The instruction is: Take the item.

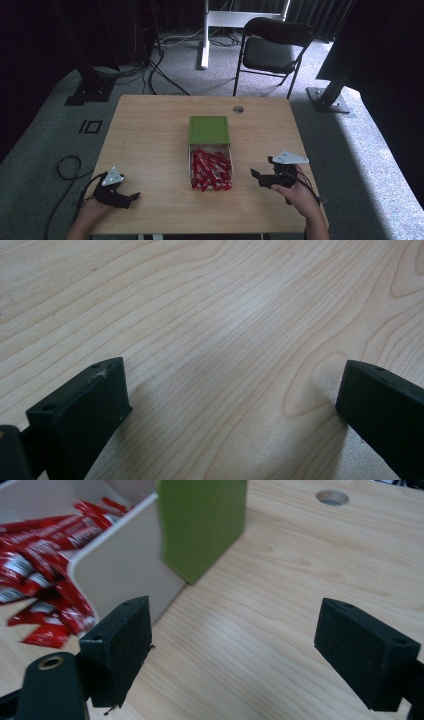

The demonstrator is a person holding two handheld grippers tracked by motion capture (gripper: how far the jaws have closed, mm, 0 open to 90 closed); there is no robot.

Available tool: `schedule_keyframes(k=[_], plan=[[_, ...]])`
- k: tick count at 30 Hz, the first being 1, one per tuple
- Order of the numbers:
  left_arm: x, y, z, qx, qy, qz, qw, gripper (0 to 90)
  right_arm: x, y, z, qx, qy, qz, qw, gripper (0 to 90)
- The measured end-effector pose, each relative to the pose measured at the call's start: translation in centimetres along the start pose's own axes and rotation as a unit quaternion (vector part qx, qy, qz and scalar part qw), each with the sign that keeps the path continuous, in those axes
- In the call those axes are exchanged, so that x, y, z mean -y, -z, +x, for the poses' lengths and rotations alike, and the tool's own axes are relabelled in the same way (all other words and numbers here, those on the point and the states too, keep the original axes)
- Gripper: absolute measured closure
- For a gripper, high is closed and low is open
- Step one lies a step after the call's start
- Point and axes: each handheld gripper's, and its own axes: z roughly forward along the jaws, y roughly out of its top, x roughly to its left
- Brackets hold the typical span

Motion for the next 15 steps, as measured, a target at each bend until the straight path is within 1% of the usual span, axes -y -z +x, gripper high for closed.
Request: schedule_keyframes(k=[4, 8, 15], plan=[[0.0, 0.0, 0.0, 0.000, 0.000, 0.000, 1.0000, 1.4, -1.1, -0.1, 0.6, -0.006, 0.008, -0.009, 0.9999, 15.0], [0.0, 0.0, 0.0, 0.000, 0.000, 0.000, 1.0000, 1.4, -2.2, 0.0, 1.2, -0.008, 0.015, -0.022, 0.9996, 15.0], [0.0, 0.0, 0.0, 0.000, 0.000, 0.000, 1.0000, 1.4, -3.8, -0.4, 2.6, -0.028, 0.031, -0.033, 0.9986, 15.0]])
